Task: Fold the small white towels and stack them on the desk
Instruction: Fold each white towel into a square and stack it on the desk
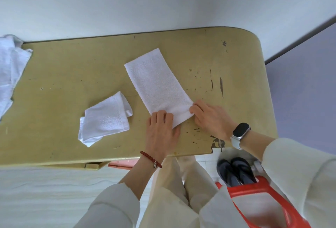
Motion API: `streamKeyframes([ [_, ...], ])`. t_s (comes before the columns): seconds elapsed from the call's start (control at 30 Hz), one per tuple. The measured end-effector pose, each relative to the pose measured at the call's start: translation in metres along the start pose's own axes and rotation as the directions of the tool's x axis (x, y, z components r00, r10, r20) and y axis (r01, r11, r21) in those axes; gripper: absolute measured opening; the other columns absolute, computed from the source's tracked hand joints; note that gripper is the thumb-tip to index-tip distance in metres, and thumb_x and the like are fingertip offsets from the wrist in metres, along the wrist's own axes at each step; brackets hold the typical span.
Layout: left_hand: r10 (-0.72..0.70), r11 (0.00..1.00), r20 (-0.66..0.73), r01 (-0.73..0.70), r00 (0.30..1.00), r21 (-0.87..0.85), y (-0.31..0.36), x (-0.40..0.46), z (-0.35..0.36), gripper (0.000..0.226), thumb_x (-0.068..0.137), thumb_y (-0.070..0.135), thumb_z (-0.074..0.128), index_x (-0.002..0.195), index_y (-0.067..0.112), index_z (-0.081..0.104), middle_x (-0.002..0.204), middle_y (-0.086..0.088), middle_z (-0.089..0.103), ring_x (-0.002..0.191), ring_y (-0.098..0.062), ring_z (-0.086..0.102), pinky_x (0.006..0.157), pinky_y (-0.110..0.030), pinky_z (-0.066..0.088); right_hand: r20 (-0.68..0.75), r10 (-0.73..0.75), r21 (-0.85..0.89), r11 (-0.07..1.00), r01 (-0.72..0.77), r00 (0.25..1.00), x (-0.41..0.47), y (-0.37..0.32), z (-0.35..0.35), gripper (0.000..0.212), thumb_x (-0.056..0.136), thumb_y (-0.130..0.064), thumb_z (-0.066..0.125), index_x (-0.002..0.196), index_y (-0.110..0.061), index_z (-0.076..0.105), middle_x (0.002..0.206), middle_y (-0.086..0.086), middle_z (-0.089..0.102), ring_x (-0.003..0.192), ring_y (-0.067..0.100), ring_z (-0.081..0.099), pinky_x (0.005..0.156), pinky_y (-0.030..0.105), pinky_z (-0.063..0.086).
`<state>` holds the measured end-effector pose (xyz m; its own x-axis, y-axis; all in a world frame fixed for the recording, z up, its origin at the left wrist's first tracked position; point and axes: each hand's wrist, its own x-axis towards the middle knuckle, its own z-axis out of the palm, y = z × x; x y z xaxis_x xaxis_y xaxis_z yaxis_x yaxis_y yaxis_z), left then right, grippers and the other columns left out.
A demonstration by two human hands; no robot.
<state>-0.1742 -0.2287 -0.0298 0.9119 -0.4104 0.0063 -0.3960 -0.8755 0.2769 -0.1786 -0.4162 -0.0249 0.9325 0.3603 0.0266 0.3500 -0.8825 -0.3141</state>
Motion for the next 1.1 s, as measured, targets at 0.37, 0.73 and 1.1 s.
streamKeyframes([
  [0.37,0.055,0.964,0.081,-0.032,0.995,-0.265,-0.015,0.004,-0.042,0.031,0.09,0.019,0.038,0.099,0.009,0.066,0.091,-0.004,0.07,0.082,-0.023,0.066,0.078,-0.023,0.039,-0.044,0.115,0.198,0.975,-0.104,0.992,0.002,-0.012,-0.011,0.022,0.075,0.006,0.052,0.094,-0.002,0.058,0.102,0.015,0.059,0.066,0.026,0.055,0.051,0.027,0.042],
  [0.73,-0.243,0.678,0.293,0.378,0.925,-0.63,-0.021,0.01,-0.078,0.014,0.096,0.018,0.044,0.083,0.022,0.048,0.059,0.004,0.046,0.048,-0.003,0.042,0.049,-0.015,0.035,0.045,0.306,0.48,0.828,-0.289,0.951,0.013,-0.026,-0.044,0.022,0.09,-0.028,0.045,0.08,-0.01,0.054,0.066,0.006,0.06,0.054,0.019,0.051,0.053,0.033,0.043],
  [1.1,-0.447,0.422,0.318,0.511,0.836,-0.749,-0.03,0.053,-0.064,0.021,0.097,0.029,0.041,0.077,0.024,0.046,0.076,-0.004,0.051,0.07,-0.017,0.049,0.065,-0.032,0.047,0.033,0.626,0.572,0.627,-0.528,0.779,0.078,-0.034,-0.034,0.023,0.098,-0.026,0.033,0.101,-0.006,0.044,0.061,0.002,0.045,0.051,0.017,0.039,0.049,0.027,0.028],
])
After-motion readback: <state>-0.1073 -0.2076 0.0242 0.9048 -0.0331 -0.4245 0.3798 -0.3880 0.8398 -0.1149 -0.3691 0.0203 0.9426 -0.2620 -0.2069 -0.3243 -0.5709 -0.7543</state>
